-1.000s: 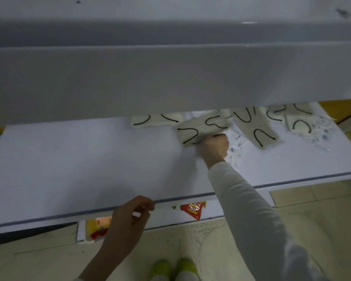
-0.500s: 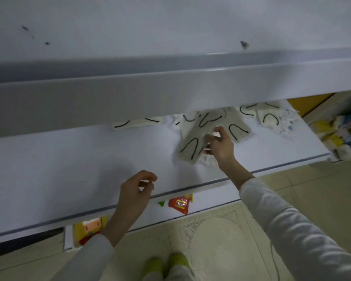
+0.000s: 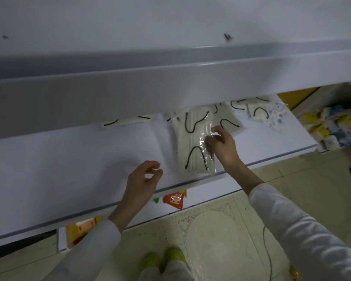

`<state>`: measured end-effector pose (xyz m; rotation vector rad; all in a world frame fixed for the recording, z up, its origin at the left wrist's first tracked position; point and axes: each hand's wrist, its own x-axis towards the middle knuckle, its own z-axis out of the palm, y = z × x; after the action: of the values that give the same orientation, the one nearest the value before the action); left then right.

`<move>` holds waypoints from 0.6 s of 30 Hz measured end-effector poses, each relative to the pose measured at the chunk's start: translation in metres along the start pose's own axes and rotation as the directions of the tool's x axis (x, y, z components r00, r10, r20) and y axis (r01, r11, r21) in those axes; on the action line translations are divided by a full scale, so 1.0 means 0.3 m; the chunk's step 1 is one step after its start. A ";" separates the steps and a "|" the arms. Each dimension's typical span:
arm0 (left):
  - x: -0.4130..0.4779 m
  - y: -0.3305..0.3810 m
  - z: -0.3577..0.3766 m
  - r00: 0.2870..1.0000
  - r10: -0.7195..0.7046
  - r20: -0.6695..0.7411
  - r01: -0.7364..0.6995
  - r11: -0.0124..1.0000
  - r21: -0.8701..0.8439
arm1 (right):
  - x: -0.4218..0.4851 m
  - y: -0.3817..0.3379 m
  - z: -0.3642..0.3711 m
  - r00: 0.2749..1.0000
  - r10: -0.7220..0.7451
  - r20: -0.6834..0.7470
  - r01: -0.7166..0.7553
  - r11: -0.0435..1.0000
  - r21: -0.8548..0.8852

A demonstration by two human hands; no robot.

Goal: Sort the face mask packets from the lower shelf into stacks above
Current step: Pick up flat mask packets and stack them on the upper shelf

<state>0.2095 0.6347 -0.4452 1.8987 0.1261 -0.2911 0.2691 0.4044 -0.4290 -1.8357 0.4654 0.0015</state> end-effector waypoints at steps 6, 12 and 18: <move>0.049 0.103 0.107 0.951 -0.233 0.204 0.303 0.833 -0.462 | -0.087 -0.017 -0.015 0.943 -0.022 0.331 -0.028 0.989 0.144; 0.045 0.078 0.208 0.974 -0.214 0.069 0.222 0.864 -0.451 | -0.056 0.048 -0.070 0.909 -0.005 0.418 0.017 1.000 -0.026; 0.072 0.076 0.322 0.974 -0.218 -0.069 0.170 0.894 -0.415 | 0.214 0.164 -0.253 0.991 -0.047 0.126 0.106 0.852 -0.513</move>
<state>0.2221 0.5352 -0.4605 1.4856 0.4247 -0.2675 0.2952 0.3028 -0.4651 -2.3737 0.3302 0.1906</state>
